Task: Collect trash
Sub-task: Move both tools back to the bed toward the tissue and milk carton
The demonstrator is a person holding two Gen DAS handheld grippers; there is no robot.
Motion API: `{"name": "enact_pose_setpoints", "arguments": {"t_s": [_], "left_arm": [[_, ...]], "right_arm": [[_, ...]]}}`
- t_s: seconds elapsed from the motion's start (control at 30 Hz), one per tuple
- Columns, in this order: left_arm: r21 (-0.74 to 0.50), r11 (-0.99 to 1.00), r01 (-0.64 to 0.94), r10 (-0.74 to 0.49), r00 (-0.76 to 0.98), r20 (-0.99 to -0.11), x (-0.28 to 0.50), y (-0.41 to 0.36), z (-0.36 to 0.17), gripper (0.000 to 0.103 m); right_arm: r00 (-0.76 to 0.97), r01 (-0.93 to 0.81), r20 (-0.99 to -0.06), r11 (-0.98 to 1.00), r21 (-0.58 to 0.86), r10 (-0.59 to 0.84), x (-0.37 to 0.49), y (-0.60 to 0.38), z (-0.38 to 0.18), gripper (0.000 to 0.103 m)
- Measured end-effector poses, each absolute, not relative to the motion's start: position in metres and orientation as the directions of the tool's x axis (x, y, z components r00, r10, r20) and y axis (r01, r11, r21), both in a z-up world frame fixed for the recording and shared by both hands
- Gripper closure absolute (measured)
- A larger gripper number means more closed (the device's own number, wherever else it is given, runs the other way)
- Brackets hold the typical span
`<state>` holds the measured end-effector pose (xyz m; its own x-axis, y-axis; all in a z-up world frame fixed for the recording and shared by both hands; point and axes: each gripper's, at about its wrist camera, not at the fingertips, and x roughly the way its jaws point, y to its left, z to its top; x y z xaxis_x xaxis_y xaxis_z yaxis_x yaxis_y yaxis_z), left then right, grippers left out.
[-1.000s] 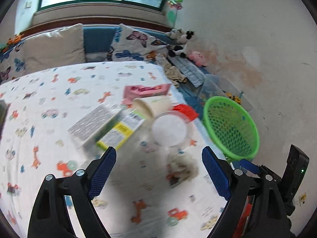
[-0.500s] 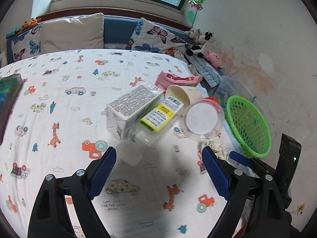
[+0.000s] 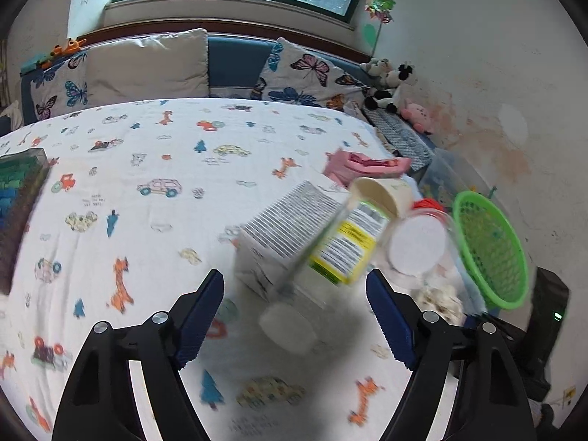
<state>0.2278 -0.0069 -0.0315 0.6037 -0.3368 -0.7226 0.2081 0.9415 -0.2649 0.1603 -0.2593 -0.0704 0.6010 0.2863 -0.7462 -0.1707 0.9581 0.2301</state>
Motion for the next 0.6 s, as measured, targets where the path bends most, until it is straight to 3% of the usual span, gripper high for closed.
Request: {"name": "enact_pose_setpoints", "arguments": {"t_s": [0.17,0.6], "left_arm": [[-0.236,0.953,0.189,-0.302,0.591,-0.748,0.252,-0.003,-0.045,0.026],[-0.249,0.928,0.276,-0.365,0.548,-0.753,0.287,-0.013,-0.056,0.03]], "right_arm": [[0.599,-0.18,-0.745,0.956,0.234,0.295,0.16,-0.259,-0.069,0.055],[0.601,-0.193,-0.742,0.955,0.227,0.298,0.159,-0.253,-0.061,0.055]]}}
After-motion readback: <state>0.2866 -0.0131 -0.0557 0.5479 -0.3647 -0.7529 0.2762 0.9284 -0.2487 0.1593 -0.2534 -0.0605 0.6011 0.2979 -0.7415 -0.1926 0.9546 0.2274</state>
